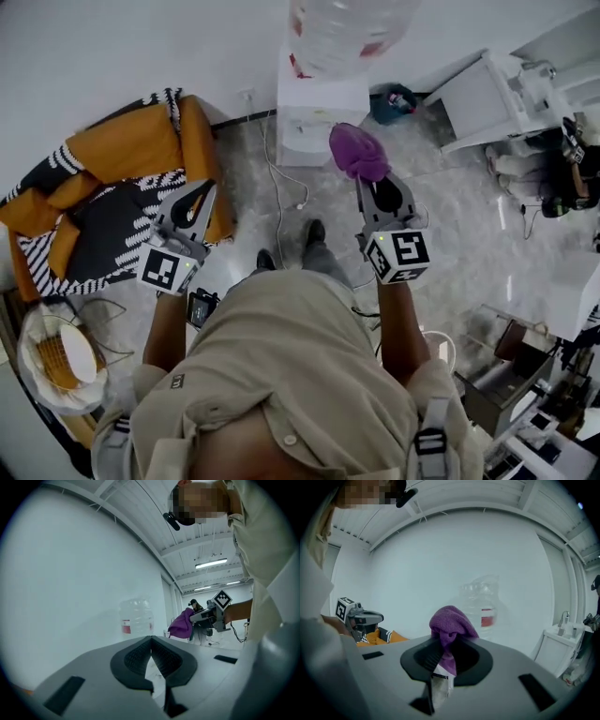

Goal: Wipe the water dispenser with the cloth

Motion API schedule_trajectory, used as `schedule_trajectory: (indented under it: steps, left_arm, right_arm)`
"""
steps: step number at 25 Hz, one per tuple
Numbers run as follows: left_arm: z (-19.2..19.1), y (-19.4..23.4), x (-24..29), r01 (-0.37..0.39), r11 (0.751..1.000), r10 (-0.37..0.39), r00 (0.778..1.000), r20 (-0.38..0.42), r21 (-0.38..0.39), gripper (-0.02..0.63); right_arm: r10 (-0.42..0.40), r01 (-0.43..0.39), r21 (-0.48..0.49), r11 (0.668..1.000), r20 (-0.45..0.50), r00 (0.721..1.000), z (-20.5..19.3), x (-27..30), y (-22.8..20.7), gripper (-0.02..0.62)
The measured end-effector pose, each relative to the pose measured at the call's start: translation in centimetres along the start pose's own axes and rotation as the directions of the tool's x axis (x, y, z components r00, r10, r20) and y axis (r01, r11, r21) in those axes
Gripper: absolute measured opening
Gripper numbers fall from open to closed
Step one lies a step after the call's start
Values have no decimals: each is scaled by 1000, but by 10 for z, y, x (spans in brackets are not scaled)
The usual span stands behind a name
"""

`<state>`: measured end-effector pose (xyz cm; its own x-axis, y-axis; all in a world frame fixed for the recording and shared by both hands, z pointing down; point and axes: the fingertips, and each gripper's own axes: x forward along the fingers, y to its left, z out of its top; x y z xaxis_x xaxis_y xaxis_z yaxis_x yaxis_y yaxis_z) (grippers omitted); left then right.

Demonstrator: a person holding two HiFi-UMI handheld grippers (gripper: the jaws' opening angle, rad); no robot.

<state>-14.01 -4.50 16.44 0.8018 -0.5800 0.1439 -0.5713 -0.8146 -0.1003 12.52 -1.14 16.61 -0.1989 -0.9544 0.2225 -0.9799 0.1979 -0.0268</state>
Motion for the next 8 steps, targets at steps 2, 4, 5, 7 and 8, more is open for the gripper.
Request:
schedule_trajectory:
  steps: [2,4,5,7,8]
  left_arm:
    - [-5,-2,-3,9,1000,-9,1000,-3,-3,15]
    - [-7,-3,-4,19,1000,-19,1000,1,-3,15]
    - [-8,-3,-5,20,1000,-20,1000,2,-4,15]
    - [-12,-4,-9,16,1000,-16,1000,5,-8,15]
    - [-13,-5,-11,13,1000,-13,1000,10,-10,15]
  right_arm:
    - [-13,13,7,1000,-3,1000,-5,-2,1,63]
    - [-28,28,10,1000,3,1000,-6,-3,0,63]
    - [-31,30,12,999,6,1000,-8,-3,1,63]
    - [-28,27,19,999,9,1000,-13,-2,4,63]
    - [-25,24,24,999,9,1000,-16,-1,6,63]
